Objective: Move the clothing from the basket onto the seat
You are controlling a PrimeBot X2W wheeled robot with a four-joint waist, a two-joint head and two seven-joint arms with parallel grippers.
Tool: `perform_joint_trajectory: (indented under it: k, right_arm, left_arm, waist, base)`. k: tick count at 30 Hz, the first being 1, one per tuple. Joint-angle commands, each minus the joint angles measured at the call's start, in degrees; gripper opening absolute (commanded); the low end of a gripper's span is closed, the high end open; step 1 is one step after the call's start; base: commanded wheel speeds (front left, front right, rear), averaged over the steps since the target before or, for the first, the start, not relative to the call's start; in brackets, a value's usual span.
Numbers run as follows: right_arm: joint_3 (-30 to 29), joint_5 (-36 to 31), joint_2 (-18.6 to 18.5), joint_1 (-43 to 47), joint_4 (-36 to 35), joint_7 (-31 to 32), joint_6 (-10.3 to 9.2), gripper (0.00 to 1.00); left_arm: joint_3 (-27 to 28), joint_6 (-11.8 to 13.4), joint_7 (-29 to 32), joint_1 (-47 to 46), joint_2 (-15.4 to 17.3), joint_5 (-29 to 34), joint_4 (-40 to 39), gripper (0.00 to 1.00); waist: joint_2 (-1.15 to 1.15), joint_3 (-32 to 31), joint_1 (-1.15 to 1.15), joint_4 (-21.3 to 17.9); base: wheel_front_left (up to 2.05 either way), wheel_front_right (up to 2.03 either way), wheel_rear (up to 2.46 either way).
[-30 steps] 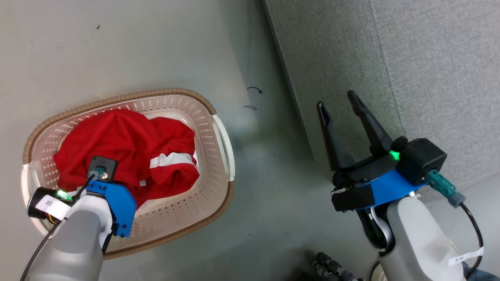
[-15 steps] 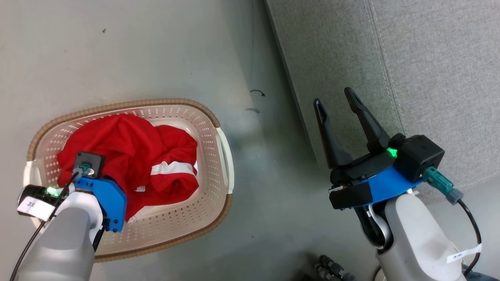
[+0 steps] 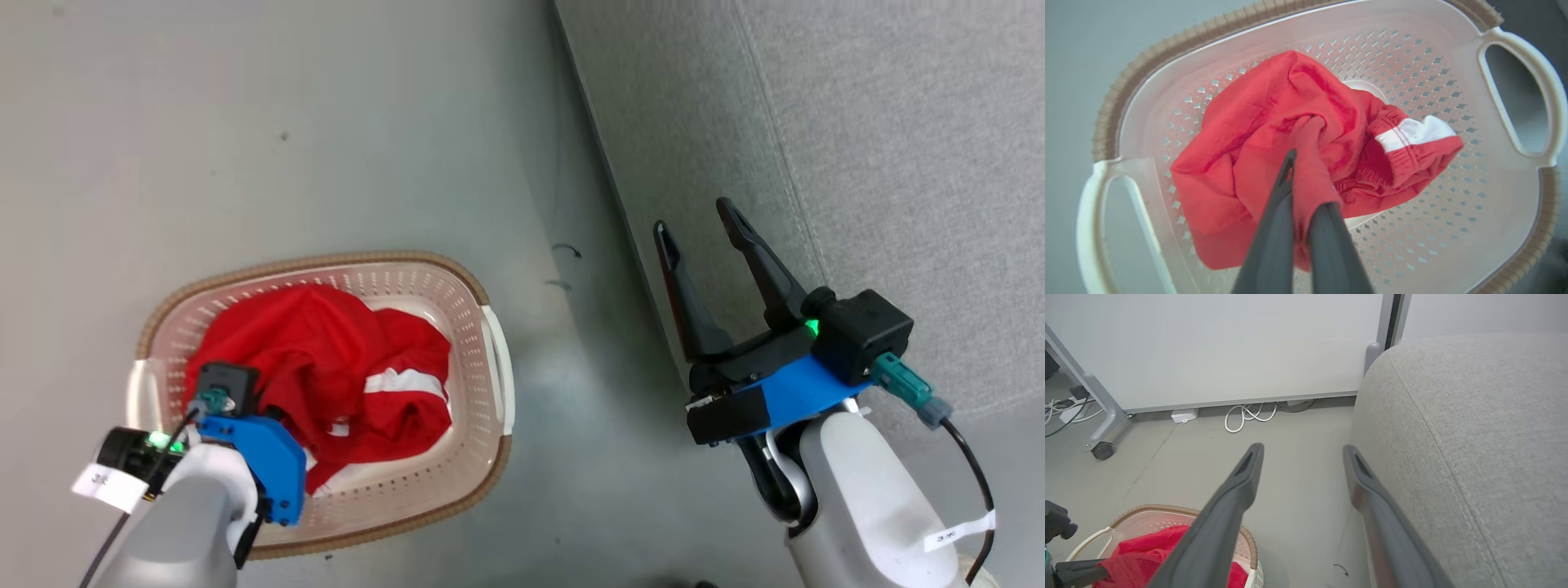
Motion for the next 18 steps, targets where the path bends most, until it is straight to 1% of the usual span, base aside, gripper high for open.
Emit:
perform_joint_trajectory:
  k: [1, 3, 5, 8, 11, 18]
  right_arm:
    - [-0.20, -0.53, -0.15, 0.58, 0.33, -0.20, 0.03, 1.00]
    - [-0.45, -0.81, -0.16, 1.26, 1.00, -0.20, 0.03, 1.00]
    - [-0.78, -1.24, -0.16, 2.01, 1.76, -0.19, 0.03, 1.00]
    - [-1.30, -1.66, -0.16, 3.20, 2.75, -0.19, 0.03, 1.00]
    - [-2.26, -2.40, -0.19, 4.81, 3.95, -0.19, 0.03, 1.00]
    - [-3.55, -3.61, -0.19, 7.49, 5.84, -0.19, 0.03, 1.00]
  left_arm:
    - [-0.77, -0.01, -0.51, 0.61, -0.14, -0.87, -0.58, 0.00]
    - [-2.51, -0.01, -1.21, 1.54, -0.68, -2.58, -1.50, 0.00]
    - [-4.05, -0.01, -1.56, 1.60, -2.57, -3.96, -2.36, 0.00]
    - [-5.95, -0.01, -2.18, 2.46, -4.22, -5.77, -3.18, 0.00]
    - [-7.33, 0.59, -2.57, 1.85, -8.32, -5.18, -3.37, 0.00]
    - [-8.28, 0.20, -3.55, 1.30, -10.47, -5.53, -5.45, 0.00]
  waist:
    - [0.00, -2.91, 0.00, 1.60]
    - [0.00, -5.25, 0.00, 2.56]
    - [0.00, -7.85, 0.00, 3.69]
    - [0.00, -11.64, 0.00, 5.54]
    - [0.00, -15.82, 0.00, 7.67]
    - [0.00, -22.76, 0.00, 11.30]
  base:
    - [0.00, 0.00, 0.00]
    - [0.00, 0.00, 0.00]
    - [0.00, 0.00, 0.00]
    - [0.00, 0.00, 0.00]
    - [0.00, 0.00, 0.00]
    - [0.00, 0.00, 0.00]
